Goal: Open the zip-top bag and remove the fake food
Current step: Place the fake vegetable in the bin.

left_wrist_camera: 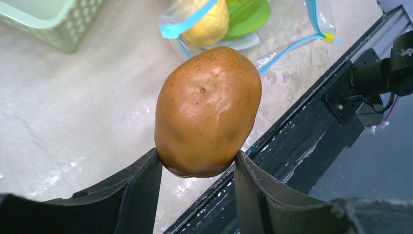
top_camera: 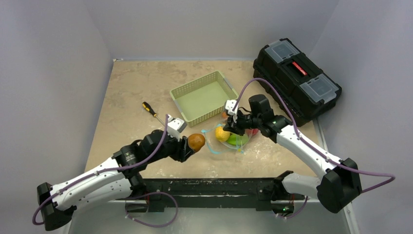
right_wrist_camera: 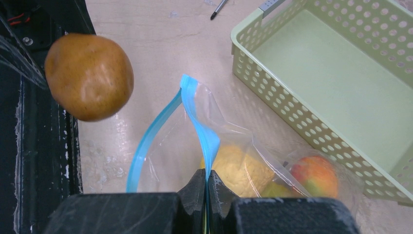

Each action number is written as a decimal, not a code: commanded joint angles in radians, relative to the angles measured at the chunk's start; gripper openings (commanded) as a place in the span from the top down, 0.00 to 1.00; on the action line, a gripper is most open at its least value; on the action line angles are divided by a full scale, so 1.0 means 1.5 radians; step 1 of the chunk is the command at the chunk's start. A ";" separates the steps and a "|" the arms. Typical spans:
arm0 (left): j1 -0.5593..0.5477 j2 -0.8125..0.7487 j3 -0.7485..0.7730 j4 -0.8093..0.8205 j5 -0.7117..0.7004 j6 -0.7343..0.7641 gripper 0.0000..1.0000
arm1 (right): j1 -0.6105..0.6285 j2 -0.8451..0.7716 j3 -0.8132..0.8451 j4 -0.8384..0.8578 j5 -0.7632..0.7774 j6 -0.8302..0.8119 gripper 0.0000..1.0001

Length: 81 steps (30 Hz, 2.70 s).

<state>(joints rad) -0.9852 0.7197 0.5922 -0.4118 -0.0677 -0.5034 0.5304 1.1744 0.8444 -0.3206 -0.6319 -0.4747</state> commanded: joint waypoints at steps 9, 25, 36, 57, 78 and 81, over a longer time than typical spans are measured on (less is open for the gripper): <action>0.100 -0.018 0.094 -0.052 -0.020 0.067 1.00 | -0.006 -0.013 0.000 0.014 -0.014 -0.016 1.00; 0.242 0.042 0.118 0.026 0.027 0.040 1.00 | -0.006 -0.013 -0.001 0.012 -0.016 -0.021 1.00; 0.333 0.119 0.132 0.080 0.073 0.003 1.00 | -0.006 -0.013 -0.002 0.010 -0.016 -0.026 1.00; 0.401 0.394 0.290 0.067 0.132 -0.005 1.00 | -0.006 -0.011 -0.001 0.008 -0.017 -0.029 1.00; 0.401 0.547 0.372 0.033 0.155 0.018 0.34 | -0.006 -0.009 -0.003 0.007 -0.015 -0.031 1.00; 0.401 0.536 0.370 0.036 0.161 0.017 0.26 | -0.006 -0.009 -0.002 0.007 -0.014 -0.030 1.00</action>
<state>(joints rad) -0.3882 1.5402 1.1027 -0.3737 0.1608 -0.4862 0.5274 1.1740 0.8444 -0.3229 -0.6456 -0.5068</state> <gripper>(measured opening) 0.692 0.003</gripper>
